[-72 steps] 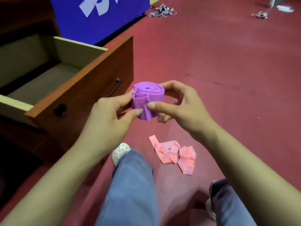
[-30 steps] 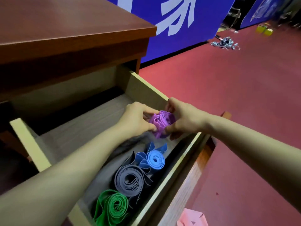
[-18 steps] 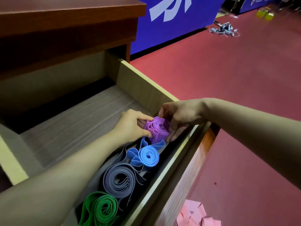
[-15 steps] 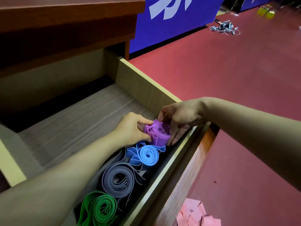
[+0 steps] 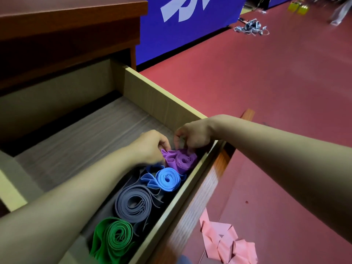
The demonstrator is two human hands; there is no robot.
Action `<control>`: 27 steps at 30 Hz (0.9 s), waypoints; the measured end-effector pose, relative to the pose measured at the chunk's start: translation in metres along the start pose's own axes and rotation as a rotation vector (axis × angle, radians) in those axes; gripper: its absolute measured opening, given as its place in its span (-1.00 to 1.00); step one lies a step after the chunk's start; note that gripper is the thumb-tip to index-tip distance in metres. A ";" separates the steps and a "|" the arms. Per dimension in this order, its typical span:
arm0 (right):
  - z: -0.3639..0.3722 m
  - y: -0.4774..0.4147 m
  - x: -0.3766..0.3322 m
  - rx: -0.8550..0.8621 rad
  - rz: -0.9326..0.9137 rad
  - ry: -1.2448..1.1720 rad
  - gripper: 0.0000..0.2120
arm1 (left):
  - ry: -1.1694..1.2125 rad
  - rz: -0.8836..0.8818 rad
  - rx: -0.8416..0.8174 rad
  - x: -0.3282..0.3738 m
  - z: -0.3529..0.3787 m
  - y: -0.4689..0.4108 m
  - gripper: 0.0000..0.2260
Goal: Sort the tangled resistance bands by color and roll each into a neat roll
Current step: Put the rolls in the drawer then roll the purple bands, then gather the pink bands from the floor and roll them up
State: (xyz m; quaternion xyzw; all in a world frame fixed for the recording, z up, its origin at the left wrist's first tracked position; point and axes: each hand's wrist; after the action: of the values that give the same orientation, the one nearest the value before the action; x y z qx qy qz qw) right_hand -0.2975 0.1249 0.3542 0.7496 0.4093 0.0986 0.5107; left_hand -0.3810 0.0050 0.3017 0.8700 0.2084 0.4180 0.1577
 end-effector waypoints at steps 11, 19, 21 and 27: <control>0.008 0.036 -0.010 0.573 -0.022 0.108 -0.72 | 0.003 -0.109 0.043 0.022 -0.019 0.019 -0.66; 0.068 0.107 0.000 1.113 -0.353 -0.778 -0.87 | 0.518 0.208 0.361 0.097 -0.007 0.058 -0.87; 0.090 0.132 0.010 1.147 -0.430 -1.067 -0.82 | 0.530 0.272 0.324 0.121 0.006 0.077 -0.86; 0.175 0.213 0.042 1.181 -0.496 -1.395 -0.92 | 0.505 0.421 0.111 0.180 0.069 0.139 -0.92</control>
State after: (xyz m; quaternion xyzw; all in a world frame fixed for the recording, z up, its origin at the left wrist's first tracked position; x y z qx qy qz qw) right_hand -0.0625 0.0046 0.4429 0.6684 0.1431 -0.7062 0.1844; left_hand -0.1931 -0.0330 0.4417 0.7701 0.0789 0.6319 -0.0364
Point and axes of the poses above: each hand's wrist, its own y-axis away from the middle knuckle, its own z-axis out of the palm, x = y × z, and after that the axes turned 10 degrees about -x, right-handed
